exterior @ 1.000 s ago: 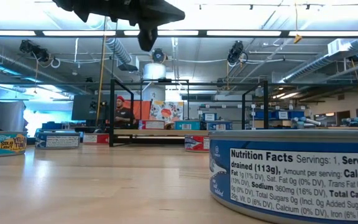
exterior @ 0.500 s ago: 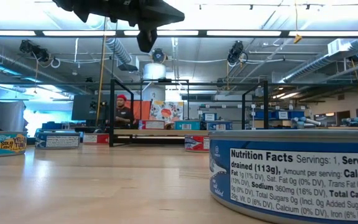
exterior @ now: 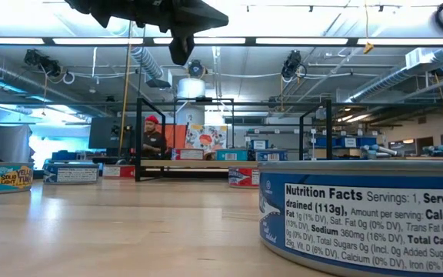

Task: Stack canned seafood by type on shelf
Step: Put the blue tuna can on the shelf

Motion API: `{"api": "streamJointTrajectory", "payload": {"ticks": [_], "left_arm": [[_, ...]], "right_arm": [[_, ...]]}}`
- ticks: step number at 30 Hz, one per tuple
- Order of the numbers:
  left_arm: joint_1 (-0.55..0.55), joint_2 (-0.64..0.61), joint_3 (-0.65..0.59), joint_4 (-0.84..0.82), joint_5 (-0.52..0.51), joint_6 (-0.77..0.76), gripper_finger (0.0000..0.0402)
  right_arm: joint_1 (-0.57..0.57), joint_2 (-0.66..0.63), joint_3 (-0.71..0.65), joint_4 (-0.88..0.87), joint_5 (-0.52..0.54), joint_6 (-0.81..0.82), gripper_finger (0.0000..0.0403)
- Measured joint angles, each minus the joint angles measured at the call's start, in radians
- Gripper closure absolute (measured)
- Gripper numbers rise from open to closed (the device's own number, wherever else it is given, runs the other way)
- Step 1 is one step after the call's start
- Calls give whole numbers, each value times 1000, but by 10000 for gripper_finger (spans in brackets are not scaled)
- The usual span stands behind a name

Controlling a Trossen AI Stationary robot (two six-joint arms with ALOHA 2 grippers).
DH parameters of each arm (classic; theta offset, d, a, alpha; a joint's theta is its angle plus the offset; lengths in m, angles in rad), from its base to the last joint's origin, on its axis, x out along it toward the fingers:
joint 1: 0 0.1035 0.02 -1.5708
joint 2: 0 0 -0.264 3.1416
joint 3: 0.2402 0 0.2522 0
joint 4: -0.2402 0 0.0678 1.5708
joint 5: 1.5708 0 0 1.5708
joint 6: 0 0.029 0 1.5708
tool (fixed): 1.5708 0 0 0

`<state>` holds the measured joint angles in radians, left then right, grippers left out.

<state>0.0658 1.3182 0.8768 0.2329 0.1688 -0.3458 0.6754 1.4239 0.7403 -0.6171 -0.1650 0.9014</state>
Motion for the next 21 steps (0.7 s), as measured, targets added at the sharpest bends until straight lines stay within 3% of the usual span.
{"api": "streamJointTrajectory", "payload": {"ticks": [8,14,21], "left_arm": [[0,0,0,0,0,0,401],[0,0,0,0,0,-1,401],[0,-8,0,3,0,-3,401]], "right_arm": [[-225,-12,0,-28,1,26,400],[-390,-12,0,18,10,157,400],[-487,-12,1,257,40,299,401]]}}
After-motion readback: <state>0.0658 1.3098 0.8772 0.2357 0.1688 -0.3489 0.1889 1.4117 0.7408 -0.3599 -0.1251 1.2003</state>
